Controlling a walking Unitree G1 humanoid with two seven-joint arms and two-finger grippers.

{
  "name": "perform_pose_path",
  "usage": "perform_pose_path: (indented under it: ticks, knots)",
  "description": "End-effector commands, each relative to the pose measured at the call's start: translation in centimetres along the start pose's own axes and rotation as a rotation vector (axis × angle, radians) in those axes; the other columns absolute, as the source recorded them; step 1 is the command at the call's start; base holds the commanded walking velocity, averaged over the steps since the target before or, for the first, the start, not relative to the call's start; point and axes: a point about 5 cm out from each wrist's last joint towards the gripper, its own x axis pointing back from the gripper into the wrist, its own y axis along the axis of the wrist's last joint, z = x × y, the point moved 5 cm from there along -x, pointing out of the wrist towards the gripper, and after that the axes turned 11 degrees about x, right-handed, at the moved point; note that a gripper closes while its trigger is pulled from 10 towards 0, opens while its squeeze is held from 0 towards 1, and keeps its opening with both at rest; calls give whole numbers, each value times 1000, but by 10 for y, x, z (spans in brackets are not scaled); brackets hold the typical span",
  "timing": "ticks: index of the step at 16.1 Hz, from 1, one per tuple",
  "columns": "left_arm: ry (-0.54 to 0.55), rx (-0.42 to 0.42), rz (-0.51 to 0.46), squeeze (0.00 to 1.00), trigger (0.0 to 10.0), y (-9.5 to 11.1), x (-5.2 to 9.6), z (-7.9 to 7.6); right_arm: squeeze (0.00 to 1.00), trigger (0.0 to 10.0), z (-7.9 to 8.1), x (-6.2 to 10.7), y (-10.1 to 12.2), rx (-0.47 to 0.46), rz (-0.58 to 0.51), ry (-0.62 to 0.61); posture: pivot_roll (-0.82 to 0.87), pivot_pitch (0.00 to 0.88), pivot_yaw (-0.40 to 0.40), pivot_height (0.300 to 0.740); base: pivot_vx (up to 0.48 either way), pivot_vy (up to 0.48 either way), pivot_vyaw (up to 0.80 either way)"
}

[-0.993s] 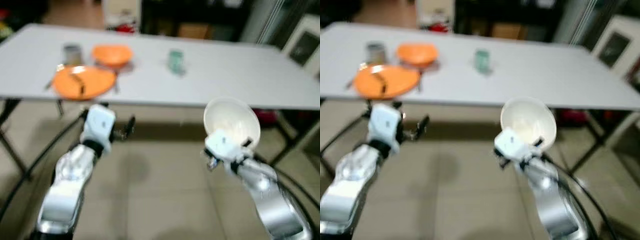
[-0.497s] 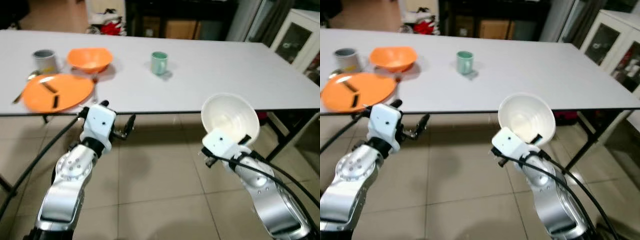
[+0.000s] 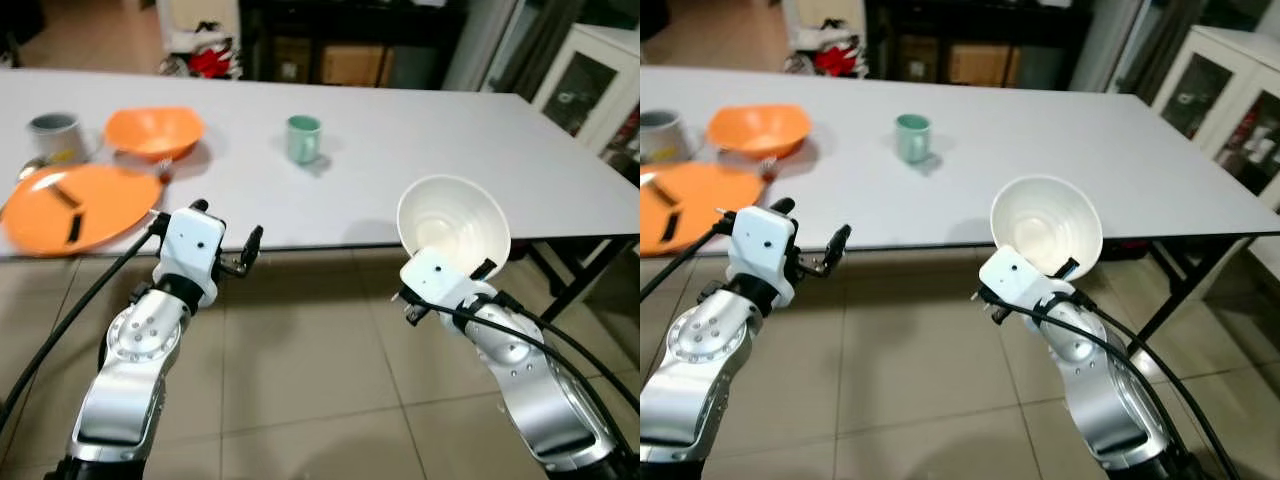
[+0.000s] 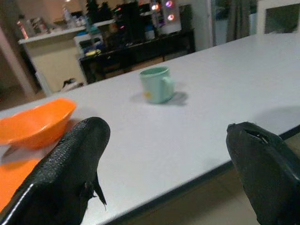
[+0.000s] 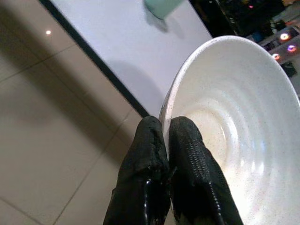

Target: Setting the table

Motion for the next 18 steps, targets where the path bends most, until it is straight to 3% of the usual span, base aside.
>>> perform_pose_path:
  ticks: [1,10,18]
  knots:
    - [-22,6,4,0,10000,-1,-3,-9,0,10000,-13,2,-8,4,27,-39,132,0,-80,740,345,0,0]
    - [-45,12,13,0,10000,-3,-7,-16,0,10000,-20,-3,-3,-18,7,-49,112,0,-70,740,343,0,0]
    - [-51,-14,18,0,10000,-1,-6,-10,0,10000,-10,-6,2,-75,-6,-30,122,0,-45,740,344,0,0]
